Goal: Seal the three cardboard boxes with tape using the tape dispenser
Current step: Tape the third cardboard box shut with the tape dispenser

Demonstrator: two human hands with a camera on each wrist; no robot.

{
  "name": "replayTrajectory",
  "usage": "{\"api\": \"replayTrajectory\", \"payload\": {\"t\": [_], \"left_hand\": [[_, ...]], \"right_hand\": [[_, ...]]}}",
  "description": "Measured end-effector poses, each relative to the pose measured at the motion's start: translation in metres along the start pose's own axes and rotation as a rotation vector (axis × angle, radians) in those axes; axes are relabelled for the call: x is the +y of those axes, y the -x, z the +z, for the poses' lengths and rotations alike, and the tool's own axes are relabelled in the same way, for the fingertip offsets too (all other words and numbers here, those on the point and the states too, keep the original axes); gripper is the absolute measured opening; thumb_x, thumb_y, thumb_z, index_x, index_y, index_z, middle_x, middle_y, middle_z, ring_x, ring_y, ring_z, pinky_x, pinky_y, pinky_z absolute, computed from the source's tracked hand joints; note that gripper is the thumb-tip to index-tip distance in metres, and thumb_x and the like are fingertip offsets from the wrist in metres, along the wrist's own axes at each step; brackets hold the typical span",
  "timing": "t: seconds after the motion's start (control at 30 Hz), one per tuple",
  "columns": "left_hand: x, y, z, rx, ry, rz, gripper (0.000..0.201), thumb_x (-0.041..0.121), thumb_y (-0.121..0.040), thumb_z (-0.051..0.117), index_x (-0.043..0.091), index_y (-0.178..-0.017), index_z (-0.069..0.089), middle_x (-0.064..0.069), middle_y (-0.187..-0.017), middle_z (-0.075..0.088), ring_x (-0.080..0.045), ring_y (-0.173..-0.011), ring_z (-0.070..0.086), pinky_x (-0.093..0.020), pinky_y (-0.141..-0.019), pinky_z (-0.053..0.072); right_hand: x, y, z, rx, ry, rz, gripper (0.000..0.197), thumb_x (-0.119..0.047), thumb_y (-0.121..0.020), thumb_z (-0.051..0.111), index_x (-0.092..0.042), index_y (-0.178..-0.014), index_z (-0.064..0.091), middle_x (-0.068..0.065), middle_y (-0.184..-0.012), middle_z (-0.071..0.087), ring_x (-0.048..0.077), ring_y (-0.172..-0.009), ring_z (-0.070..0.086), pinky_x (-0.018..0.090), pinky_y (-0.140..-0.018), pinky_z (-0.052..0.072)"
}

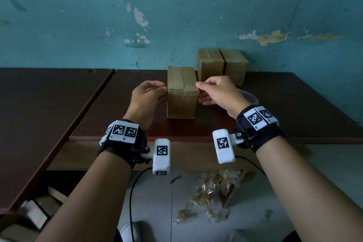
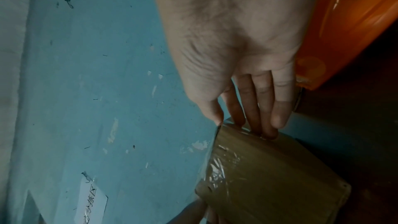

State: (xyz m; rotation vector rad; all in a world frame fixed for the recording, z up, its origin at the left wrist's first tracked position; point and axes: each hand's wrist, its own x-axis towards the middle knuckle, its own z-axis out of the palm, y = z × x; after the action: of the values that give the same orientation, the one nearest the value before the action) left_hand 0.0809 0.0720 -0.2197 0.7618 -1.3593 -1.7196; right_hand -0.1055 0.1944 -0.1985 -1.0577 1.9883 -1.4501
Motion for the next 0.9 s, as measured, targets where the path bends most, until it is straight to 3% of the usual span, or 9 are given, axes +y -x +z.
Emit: {"api": "replayTrajectory", "payload": {"t": [0.13,0.33,0.43,0.53,0.6,0.8,0.9], "left_hand": [[-0.004,-0.001,-0.002,0.021,-0.08,0.02,0.012,-0.003,-0.1,0.066,0.004,-0.109,0.068,-0.02,-0.11,0.071,-0.027,-0.097,0.073,-0.028,-0.081,0.061],[0.002,0.001,-0.004,-0.01,-0.116,0.165,0.02,-0.008,-0.097,0.067,0.004,-0.112,0.073,0.0,-0.085,0.073,-0.009,-0.081,0.073,-0.023,-0.074,0.059],[0.002,0.004,-0.006,-0.054,-0.157,0.208,0.023,-0.009,-0.097,0.067,0.003,-0.113,0.076,0.0,-0.095,0.077,-0.006,-0.085,0.075,-0.02,-0.074,0.057],[0.004,0.007,-0.007,-0.1,-0.183,0.201,0.026,-0.008,-0.097,0.067,0.003,-0.119,0.076,-0.001,-0.103,0.079,-0.008,-0.091,0.077,-0.021,-0.076,0.059],[0.005,0.009,-0.009,-0.135,-0.183,0.186,0.029,-0.008,-0.097,0.068,0.006,-0.121,0.076,0.002,-0.105,0.08,-0.008,-0.095,0.077,-0.021,-0.078,0.06],[0.004,0.007,-0.016,-0.19,-0.231,0.173,0.036,-0.003,-0.095,0.073,0.014,-0.126,0.076,0.003,-0.109,0.082,-0.013,-0.102,0.077,-0.029,-0.09,0.063],[0.002,0.004,-0.018,-0.188,-0.231,0.176,0.036,-0.003,-0.093,0.075,0.016,-0.123,0.078,0.0,-0.112,0.081,-0.016,-0.105,0.077,-0.034,-0.094,0.062]], "right_hand": [[0.003,0.002,0.0,-0.011,-0.082,0.022,0.038,-0.031,-0.098,0.077,0.005,-0.106,0.071,0.02,-0.102,0.077,0.032,-0.093,0.079,0.04,-0.079,0.067],[-0.003,0.007,-0.008,-0.078,-0.132,-0.044,0.016,-0.015,-0.103,0.069,-0.014,-0.118,0.073,0.016,-0.116,0.073,0.033,-0.087,0.08,0.043,-0.081,0.066],[0.0,0.008,-0.01,-0.123,-0.078,-0.14,0.03,-0.004,-0.104,0.063,-0.02,-0.125,0.075,0.01,-0.119,0.072,0.028,-0.093,0.079,0.04,-0.084,0.066],[0.003,0.009,-0.013,-0.176,-0.055,-0.18,0.037,0.005,-0.1,0.065,-0.018,-0.127,0.075,0.004,-0.117,0.077,0.019,-0.098,0.078,0.034,-0.088,0.064],[0.007,0.009,-0.016,-0.187,-0.061,-0.185,0.042,0.008,-0.096,0.069,-0.016,-0.129,0.074,0.007,-0.11,0.08,0.022,-0.1,0.078,0.031,-0.092,0.063],[0.016,0.009,-0.022,-0.232,-0.089,-0.19,0.051,0.004,-0.089,0.078,-0.018,-0.135,0.071,0.006,-0.112,0.081,0.018,-0.107,0.077,0.03,-0.104,0.056],[0.018,0.009,-0.019,-0.208,-0.124,-0.2,0.05,0.001,-0.088,0.081,-0.014,-0.135,0.071,0.008,-0.117,0.079,0.021,-0.109,0.077,0.035,-0.105,0.057]]}}
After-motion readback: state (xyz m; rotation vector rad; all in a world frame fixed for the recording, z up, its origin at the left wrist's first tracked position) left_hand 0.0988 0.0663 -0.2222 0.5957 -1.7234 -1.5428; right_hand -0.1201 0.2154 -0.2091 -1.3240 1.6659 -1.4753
